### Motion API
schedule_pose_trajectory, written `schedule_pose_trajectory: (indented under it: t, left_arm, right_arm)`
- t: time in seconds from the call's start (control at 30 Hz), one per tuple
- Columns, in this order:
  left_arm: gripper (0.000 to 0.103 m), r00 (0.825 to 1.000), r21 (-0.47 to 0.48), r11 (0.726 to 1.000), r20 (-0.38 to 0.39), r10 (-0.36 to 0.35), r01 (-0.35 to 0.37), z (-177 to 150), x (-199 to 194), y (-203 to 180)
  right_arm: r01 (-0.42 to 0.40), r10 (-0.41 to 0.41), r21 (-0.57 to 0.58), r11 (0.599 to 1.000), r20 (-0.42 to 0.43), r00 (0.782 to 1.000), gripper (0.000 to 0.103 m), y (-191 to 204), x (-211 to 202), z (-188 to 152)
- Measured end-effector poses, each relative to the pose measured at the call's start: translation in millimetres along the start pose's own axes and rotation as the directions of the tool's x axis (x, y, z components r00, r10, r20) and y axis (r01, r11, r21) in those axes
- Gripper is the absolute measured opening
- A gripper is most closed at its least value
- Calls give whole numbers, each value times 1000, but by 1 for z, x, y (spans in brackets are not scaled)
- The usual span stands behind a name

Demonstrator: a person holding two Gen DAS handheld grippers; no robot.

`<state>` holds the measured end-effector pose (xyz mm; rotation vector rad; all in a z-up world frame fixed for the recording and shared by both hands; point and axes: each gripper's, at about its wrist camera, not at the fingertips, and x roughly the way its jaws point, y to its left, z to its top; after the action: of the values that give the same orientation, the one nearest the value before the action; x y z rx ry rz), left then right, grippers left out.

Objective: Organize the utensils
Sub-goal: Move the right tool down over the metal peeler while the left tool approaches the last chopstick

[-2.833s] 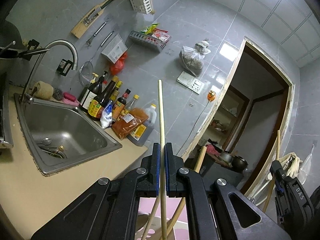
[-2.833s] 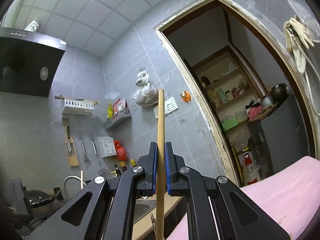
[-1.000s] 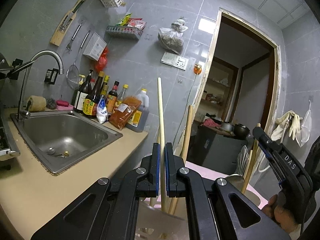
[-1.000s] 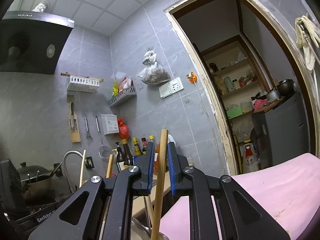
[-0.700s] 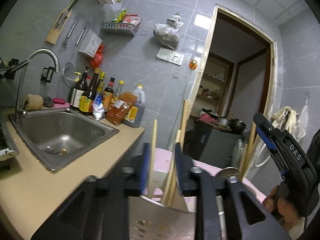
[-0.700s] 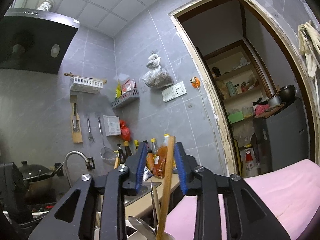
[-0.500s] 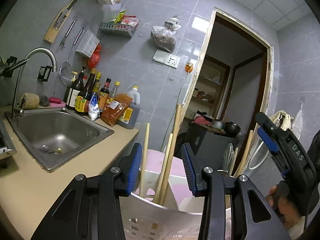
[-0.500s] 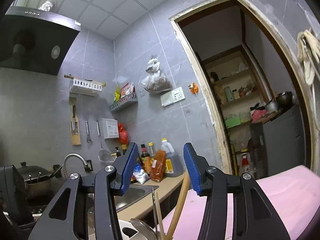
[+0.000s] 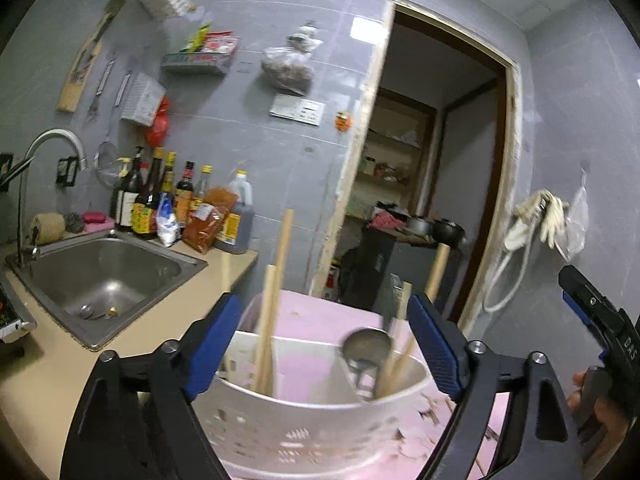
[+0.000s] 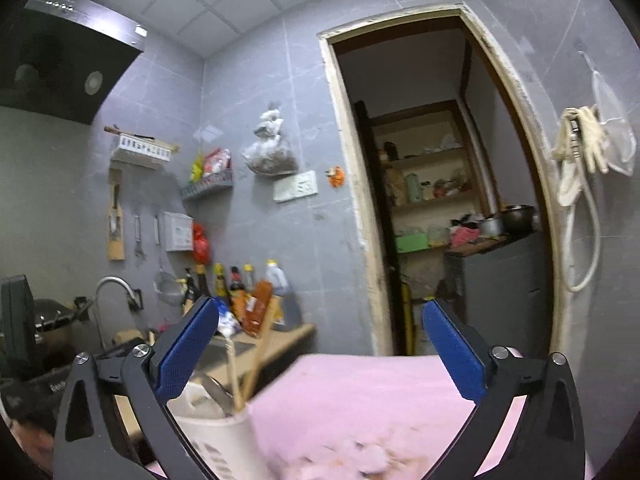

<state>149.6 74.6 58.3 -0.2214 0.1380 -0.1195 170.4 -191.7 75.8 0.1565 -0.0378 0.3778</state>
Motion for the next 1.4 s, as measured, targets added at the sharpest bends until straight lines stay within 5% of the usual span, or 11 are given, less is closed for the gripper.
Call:
schedule_pose_trajectory:
  t: [0.3,0.57,0.73,0.9,1.07,1.3,1.4]
  left_arm:
    - [91,985,84,990,-139,-105,117,-22,8,-59]
    - [91,928,198,953,-340,-153,229,-67,28,-113]
    - [91,874,181,947,-460,-156,264,-86,50,-127]
    - [90,783,109,955,-601,-158,277,-101,82,-134]
    - [89,724,67,959,-671,-161,276,-109,104,-135]
    - [56,639,3,953,-742,-201,303,-117,129,-136]
    - [54,615,-33,953,-757,-221,302,-118,134,-134]
  right_arm:
    - [142,-148,-51,988,-128,981,103,-55,-46,3]
    - [178,-217,-140,974,-352,911,103,-91,-73,-26]
    - [144,-194,-138,980,-493,848,103,-102,-80,-50]
    - [61,-126,-123,991,-638,760,103,-103,-71,-80]
    - [-9,-84,-125,992,-720,689,100,-93,-58,-103]
    - [-76,-109,-193,978,-789,605,77,-77,-33,-127]
    - [-84,-149,-248,965,-783,603,67,-73,-29,-128]
